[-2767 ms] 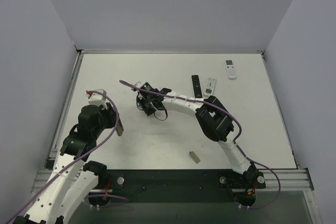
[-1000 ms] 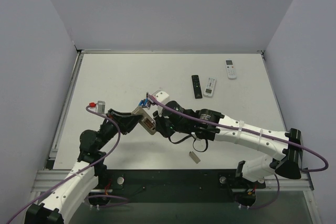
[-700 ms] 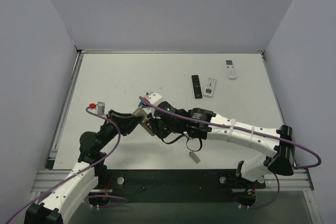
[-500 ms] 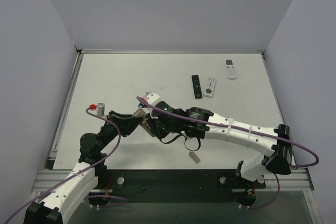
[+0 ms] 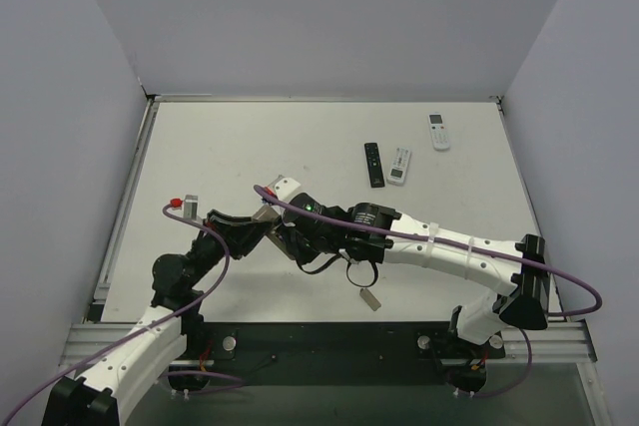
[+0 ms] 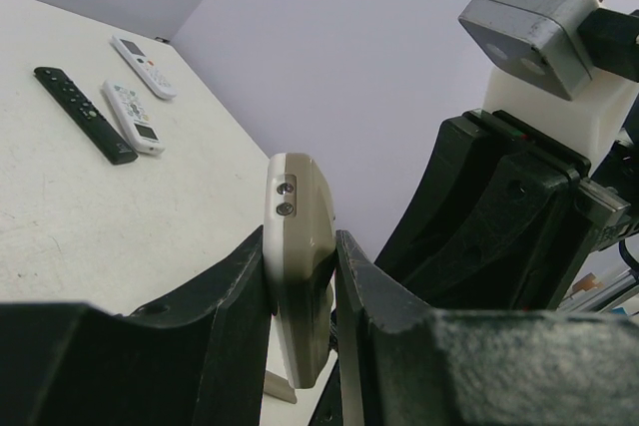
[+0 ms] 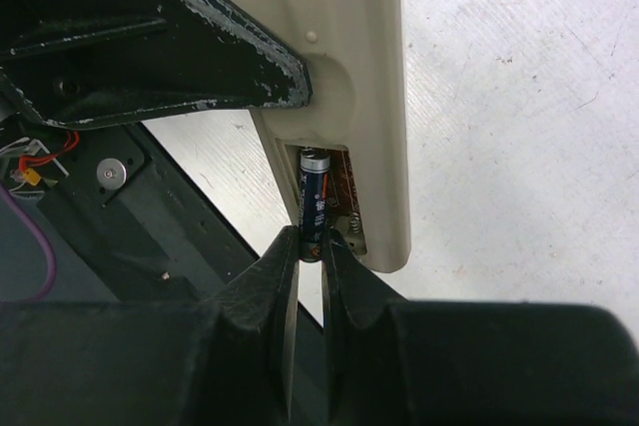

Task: Load the batteries into the remote control
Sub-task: Load the battery into the remote control.

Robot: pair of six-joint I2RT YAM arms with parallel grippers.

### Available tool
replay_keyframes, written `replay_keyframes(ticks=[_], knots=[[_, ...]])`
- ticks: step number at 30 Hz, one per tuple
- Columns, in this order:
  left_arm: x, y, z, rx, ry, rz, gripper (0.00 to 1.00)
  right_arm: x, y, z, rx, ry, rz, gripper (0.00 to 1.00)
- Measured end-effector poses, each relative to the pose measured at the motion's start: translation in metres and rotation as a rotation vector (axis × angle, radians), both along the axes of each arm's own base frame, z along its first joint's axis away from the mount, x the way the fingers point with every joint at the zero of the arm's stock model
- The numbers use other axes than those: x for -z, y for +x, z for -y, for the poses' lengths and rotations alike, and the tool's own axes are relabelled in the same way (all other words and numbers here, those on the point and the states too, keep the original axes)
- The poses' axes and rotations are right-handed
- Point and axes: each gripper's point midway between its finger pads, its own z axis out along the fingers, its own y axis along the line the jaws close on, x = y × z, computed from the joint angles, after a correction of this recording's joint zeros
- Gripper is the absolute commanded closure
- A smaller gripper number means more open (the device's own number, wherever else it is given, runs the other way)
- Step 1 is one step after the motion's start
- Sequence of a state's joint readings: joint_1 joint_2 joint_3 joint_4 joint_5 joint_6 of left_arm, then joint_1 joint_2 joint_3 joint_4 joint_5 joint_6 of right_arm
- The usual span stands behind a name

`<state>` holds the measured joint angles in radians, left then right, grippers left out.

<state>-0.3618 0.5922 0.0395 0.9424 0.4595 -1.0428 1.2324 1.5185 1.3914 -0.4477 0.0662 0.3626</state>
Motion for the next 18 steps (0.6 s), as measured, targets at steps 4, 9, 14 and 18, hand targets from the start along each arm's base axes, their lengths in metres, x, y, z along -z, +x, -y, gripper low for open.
replay_keyframes(ticks=[4,9,14,18], knots=[[-0.0002,-0.0010,0.0023,0.009,-0.006,-0.005,1.00,-0.0018,0.0005,0.0000,-0.003,-0.004,0.011,1.00],[-0.0010,-0.0031,0.0051,0.023,-0.012,-0.007,1.00,-0.0029,-0.0001,0.0027,-0.021,-0.024,0.025,1.00],[-0.0047,-0.0055,0.0060,0.033,-0.023,0.003,1.00,-0.0070,-0.0006,0.0043,-0.045,-0.039,0.041,0.98],[-0.0065,-0.0066,0.0063,0.038,-0.033,0.001,1.00,-0.0090,-0.0015,0.0050,-0.058,-0.046,0.048,0.92]])
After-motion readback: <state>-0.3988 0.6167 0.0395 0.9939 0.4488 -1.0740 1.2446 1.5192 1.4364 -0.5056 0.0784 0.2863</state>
